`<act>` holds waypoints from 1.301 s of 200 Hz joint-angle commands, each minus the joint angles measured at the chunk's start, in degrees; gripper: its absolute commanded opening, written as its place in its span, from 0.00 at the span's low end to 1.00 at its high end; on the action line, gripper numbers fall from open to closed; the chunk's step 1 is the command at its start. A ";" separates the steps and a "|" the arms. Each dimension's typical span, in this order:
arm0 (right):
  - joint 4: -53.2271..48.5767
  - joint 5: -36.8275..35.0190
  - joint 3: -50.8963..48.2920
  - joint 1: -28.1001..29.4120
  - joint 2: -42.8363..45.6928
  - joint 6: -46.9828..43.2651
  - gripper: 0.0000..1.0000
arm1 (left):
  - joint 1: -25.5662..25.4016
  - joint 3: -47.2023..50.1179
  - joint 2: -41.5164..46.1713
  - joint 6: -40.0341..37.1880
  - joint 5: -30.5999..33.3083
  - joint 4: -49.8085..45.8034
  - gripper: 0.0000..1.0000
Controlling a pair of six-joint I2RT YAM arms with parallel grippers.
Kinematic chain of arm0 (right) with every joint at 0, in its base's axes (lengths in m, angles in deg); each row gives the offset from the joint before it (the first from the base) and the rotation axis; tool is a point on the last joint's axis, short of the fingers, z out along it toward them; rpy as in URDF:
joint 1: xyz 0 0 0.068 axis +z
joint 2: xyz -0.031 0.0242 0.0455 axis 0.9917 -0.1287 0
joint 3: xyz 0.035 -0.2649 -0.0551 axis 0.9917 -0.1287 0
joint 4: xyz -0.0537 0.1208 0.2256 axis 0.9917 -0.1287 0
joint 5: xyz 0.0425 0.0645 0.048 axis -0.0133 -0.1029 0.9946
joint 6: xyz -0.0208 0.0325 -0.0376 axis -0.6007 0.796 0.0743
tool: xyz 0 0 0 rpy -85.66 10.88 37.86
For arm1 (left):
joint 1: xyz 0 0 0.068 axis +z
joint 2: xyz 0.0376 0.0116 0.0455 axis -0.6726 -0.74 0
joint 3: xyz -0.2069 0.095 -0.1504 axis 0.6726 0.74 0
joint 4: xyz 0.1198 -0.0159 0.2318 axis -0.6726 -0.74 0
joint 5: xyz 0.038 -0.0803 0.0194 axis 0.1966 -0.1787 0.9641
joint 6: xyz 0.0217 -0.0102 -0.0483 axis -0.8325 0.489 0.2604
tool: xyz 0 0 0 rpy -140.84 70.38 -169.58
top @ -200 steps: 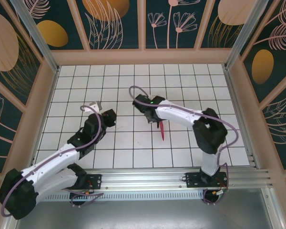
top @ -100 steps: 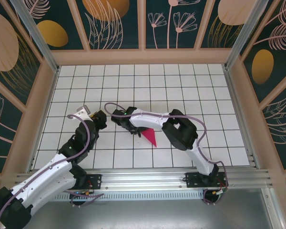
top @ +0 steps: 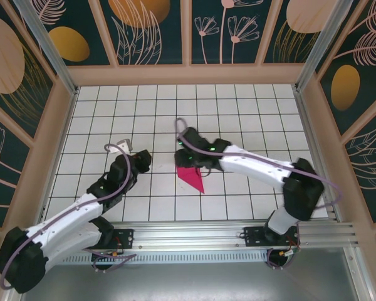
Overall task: Fold a paper plane with a square sheet of paper (pick it up from the middle)
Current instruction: Turn over the paper at the center of the table, then fold the wing for the fifth time at the center of the table.
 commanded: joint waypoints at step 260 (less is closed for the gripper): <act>31.63 27.73 -31.18 -17.16 -4.31 2.22 0.05 | 0.08 -9.35 -32.73 7.07 -30.59 11.65 0.54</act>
